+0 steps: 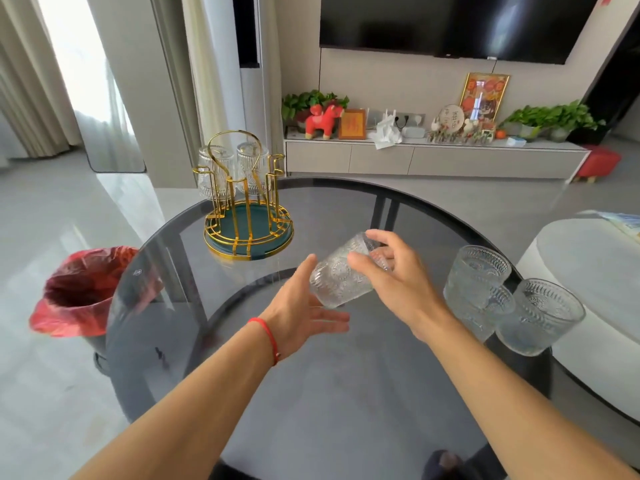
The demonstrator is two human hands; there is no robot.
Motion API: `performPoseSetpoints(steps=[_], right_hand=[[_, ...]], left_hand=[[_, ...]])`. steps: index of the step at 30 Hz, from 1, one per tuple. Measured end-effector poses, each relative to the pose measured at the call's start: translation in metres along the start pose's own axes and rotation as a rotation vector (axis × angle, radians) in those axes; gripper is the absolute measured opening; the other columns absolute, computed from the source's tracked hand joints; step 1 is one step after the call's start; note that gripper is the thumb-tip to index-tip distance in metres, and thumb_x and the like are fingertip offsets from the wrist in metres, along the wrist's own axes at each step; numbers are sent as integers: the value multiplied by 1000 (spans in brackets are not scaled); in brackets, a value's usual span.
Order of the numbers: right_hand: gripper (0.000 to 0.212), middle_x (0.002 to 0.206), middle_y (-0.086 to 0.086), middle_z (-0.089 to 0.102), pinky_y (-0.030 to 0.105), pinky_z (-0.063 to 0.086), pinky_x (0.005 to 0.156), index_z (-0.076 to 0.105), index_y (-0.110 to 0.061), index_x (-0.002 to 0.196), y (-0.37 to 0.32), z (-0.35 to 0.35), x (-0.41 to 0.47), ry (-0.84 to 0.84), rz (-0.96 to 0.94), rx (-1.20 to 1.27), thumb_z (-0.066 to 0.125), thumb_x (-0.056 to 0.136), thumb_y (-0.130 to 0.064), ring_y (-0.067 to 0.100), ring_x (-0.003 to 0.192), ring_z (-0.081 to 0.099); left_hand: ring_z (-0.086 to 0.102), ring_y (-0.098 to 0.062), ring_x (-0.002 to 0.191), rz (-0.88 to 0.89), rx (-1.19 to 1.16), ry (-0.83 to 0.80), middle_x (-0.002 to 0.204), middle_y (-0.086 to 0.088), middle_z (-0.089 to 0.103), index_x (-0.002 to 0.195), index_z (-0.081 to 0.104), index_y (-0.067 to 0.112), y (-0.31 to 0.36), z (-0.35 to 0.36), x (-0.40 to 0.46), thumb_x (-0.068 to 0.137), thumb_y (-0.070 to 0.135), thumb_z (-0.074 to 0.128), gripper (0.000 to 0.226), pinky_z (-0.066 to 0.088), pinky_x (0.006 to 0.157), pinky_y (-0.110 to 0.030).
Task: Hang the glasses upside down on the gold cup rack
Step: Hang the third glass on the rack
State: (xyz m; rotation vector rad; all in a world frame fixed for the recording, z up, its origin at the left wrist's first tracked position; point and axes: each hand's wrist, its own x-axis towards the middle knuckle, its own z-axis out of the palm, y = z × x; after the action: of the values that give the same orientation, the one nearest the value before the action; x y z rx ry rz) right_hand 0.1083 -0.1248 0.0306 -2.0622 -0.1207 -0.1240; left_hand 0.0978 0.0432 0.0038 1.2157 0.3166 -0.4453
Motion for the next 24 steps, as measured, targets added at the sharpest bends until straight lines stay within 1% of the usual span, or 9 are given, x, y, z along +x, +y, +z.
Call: performPoseSetpoints(steps=[3,7,10,13,15,17,19,21,24], right_hand=[[78,123,-7,58,45,51,106,48,-44,142,-1,17,-7,-30,15,40,64,69,-65,13,115,61],[76,133,-5,57,35,51,100,46,-37,146,-3,30,-8,-237,-24,-185,67,77,-58,12,115,60],[87,145,-3,49,32,45,104,31,-38,156,-12,47,3,-286,-117,-314,76,82,-50,16,134,50],[102,166,-4,38,40,39,115,18,-38,162,-23,65,21,-308,-150,-331,80,82,-48,21,151,38],[102,163,-3,44,38,41,111,24,-36,162,-25,72,34,-273,-150,-329,82,79,-51,23,149,41],[99,158,0,49,33,42,103,31,-31,160,-24,77,47,-212,-130,-303,83,78,-51,23,143,46],[94,151,1,55,28,41,96,37,-28,157,-22,78,60,-132,-117,-263,83,78,-47,23,136,52],[91,143,1,61,30,46,98,42,-27,153,-24,74,76,-45,-114,-197,84,75,-47,22,127,58],[89,138,0,62,38,53,98,44,-30,151,-35,66,108,57,-91,-59,82,73,-52,21,122,61]], left_hand=[[67,-40,111,55,-215,56,131,-22,64,130,60,14,5,-11,6,94,49,59,51,61,70,-42],[70,-24,98,298,69,357,113,-9,70,122,59,20,16,-22,12,83,51,74,52,62,84,-47],[69,-19,100,433,252,413,112,-2,71,119,58,28,19,-30,12,69,61,80,64,58,79,-39],[68,-15,104,493,323,401,114,1,70,122,57,30,23,-35,15,64,69,76,73,59,88,-38],[68,-14,98,561,318,421,106,2,71,118,60,27,32,-42,21,80,69,63,56,59,86,-39],[65,-20,95,622,370,500,101,-2,71,108,64,22,37,-57,33,97,52,44,37,55,86,-42],[61,-24,105,690,697,600,110,-8,71,109,67,17,35,-77,47,102,36,38,36,49,93,-42],[50,-24,126,709,986,630,130,-10,65,127,64,13,25,-94,61,104,29,38,38,37,108,-37],[26,-24,151,676,1090,614,155,-5,47,148,47,19,16,-109,74,103,32,40,47,22,122,-38]])
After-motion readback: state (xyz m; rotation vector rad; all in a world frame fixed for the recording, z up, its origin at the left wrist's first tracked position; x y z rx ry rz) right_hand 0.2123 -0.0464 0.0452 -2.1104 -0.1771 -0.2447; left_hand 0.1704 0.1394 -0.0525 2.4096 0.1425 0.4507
